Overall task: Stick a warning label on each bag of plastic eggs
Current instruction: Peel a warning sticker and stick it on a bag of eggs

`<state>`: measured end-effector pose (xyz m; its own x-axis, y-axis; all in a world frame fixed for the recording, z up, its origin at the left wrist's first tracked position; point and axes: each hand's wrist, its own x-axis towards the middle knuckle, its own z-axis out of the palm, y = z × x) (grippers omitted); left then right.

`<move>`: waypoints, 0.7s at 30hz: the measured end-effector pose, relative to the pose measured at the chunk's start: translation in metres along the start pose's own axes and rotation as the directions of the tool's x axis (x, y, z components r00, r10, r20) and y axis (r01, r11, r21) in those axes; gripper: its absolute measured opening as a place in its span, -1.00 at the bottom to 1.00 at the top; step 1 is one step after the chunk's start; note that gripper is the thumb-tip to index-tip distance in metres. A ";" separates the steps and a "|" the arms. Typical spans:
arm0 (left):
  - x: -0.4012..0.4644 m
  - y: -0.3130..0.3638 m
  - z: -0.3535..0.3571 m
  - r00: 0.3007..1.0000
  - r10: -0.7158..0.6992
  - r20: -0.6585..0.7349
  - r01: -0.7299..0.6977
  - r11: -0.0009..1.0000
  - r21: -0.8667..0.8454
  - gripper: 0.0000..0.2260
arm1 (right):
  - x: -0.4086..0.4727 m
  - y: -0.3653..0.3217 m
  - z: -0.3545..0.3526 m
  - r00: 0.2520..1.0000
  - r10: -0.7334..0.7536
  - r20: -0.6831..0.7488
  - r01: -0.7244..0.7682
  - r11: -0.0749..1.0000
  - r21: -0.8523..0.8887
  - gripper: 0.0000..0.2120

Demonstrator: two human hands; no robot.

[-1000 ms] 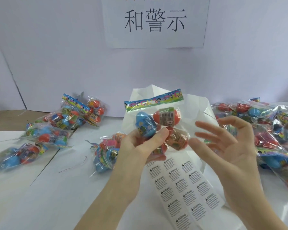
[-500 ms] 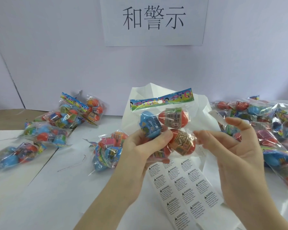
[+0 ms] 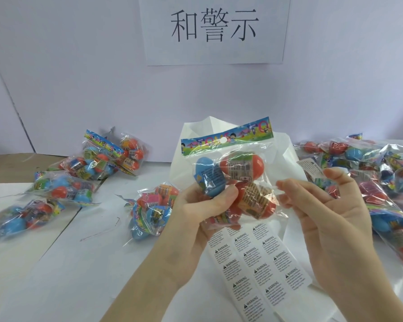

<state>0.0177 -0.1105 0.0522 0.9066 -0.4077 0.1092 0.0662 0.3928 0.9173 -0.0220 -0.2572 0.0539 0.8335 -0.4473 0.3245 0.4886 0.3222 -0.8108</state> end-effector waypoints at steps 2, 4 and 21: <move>0.000 0.000 0.000 1.000 0.012 0.004 -0.012 1.000 0.011 -0.76 | -0.002 -0.001 -0.001 1.000 -0.028 -0.012 0.029 0.999 0.015 -0.39; 0.000 0.001 0.001 1.000 0.026 -0.013 -0.026 0.999 0.031 -0.83 | -0.004 -0.001 -0.002 0.999 -0.051 0.002 0.051 0.999 -0.015 -0.36; 0.004 -0.003 0.005 0.976 0.015 -0.217 -0.009 1.000 0.030 -0.67 | -0.009 0.007 -0.003 0.954 -0.273 0.124 0.300 0.880 -0.368 -0.86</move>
<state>0.0190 -0.1177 0.0518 0.9764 -0.2129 0.0372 0.0458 0.3718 0.9272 -0.0268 -0.2539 0.0440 0.6937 -0.4109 0.5916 0.5850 -0.1577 -0.7955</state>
